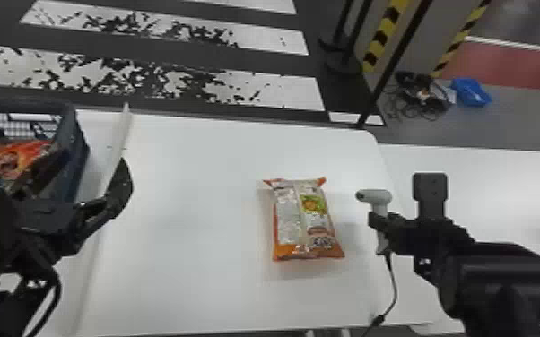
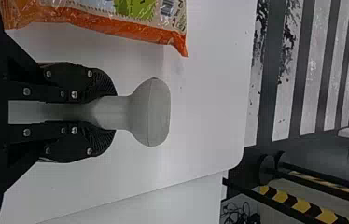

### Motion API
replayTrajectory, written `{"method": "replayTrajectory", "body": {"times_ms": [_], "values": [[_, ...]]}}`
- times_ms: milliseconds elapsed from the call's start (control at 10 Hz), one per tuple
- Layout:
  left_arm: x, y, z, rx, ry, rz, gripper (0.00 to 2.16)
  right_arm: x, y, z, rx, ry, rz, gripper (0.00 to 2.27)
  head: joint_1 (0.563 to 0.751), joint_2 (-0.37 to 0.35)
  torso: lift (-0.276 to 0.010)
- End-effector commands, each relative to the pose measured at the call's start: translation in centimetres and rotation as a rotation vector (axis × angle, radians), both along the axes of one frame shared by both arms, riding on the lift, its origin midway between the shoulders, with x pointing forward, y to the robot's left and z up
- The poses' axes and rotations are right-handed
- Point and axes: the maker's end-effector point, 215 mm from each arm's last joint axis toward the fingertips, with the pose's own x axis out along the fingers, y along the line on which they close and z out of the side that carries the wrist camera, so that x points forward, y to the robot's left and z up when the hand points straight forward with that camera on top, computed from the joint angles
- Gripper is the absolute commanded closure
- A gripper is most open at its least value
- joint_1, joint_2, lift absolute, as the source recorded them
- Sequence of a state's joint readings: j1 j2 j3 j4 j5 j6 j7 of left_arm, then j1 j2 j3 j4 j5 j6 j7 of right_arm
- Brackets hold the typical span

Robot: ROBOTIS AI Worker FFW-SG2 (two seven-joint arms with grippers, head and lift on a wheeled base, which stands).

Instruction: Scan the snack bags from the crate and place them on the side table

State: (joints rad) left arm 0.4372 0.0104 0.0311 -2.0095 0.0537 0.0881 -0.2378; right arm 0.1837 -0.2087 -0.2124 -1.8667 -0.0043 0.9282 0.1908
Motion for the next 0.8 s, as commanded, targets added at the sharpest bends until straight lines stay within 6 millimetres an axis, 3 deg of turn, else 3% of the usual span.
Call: {"method": "replayTrajectory", "body": {"times_ms": [0, 700], "values": [[0.0, -0.1, 0.1, -0.002, -0.003, -0.001, 0.09, -0.6, -1.5, -0.9, -0.017, 0.017, -0.015, 2.26, 0.695, -0.23, -0.05], [0.0, -0.7, 0.0, -0.006, 0.0, -0.01, 0.09, -1.5, -2.6, -3.3, -0.03, 0.035, -0.019, 2.21, 0.695, -0.276, -0.05]]}}
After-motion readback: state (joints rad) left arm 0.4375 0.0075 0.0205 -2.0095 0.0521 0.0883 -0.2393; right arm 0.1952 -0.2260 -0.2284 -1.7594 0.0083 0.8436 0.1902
